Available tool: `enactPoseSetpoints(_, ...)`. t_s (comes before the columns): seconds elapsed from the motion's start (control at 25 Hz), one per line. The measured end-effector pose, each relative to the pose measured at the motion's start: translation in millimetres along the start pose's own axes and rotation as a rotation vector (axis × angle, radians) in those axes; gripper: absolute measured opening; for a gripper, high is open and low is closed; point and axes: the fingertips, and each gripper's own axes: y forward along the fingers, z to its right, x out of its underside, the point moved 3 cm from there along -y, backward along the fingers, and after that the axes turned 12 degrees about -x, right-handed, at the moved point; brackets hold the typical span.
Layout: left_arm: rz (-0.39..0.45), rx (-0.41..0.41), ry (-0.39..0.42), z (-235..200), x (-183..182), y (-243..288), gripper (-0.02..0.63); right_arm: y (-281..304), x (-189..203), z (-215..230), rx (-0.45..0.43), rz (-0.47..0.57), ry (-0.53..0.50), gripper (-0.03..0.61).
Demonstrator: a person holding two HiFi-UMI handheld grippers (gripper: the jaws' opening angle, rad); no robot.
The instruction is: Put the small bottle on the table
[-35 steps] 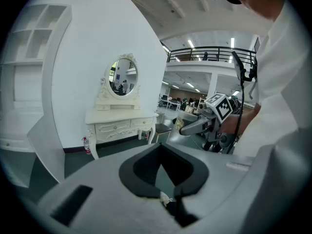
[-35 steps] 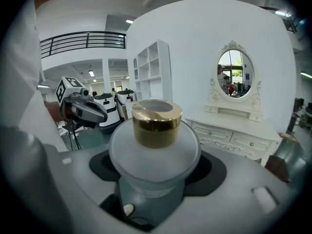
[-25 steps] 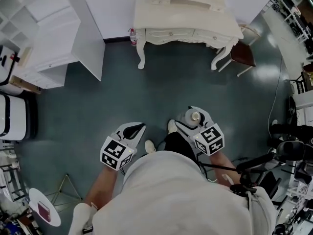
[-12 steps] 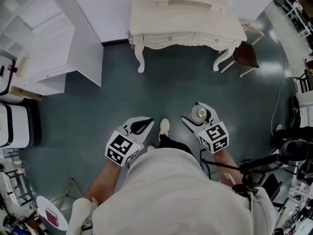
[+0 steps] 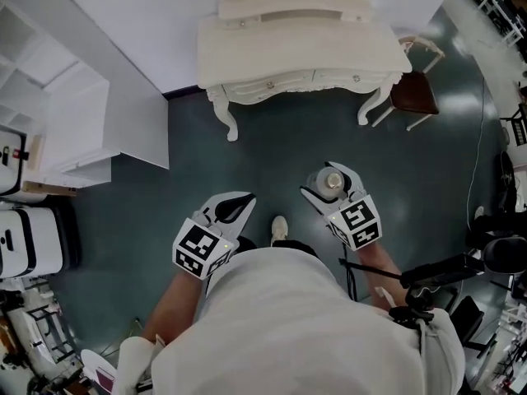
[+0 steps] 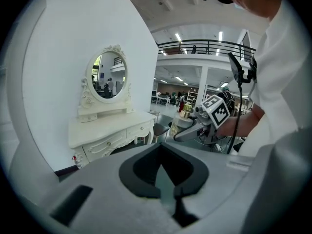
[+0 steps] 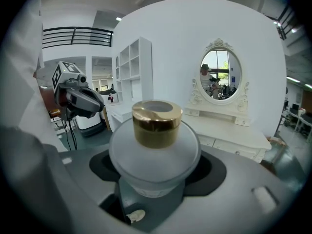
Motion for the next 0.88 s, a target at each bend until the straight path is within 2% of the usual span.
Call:
enactPoseSetpoints(0.16,-0.017,0.041,0.024,-2,-14,24,0.003,-4,4,27,0.034,0.000,0.039,0.337)
enactPoseSetpoints(0.48,-0.023,0.117,0.043,-35,-38,87,0.003,6,3,88,0.112,-0.009,0.100,0.337)
enactPoseSetpoints(0.68,-0.006,0.187,0.058,-81,-66,133,0.003,27,-20,132,0.171,-0.021,0.123,0.337)
enactPoseSetpoints(0.88,0.026,0.260,0.099,-133,-112,174,0.003,52,-56,179,0.237,-0.020,0.148,0.337)
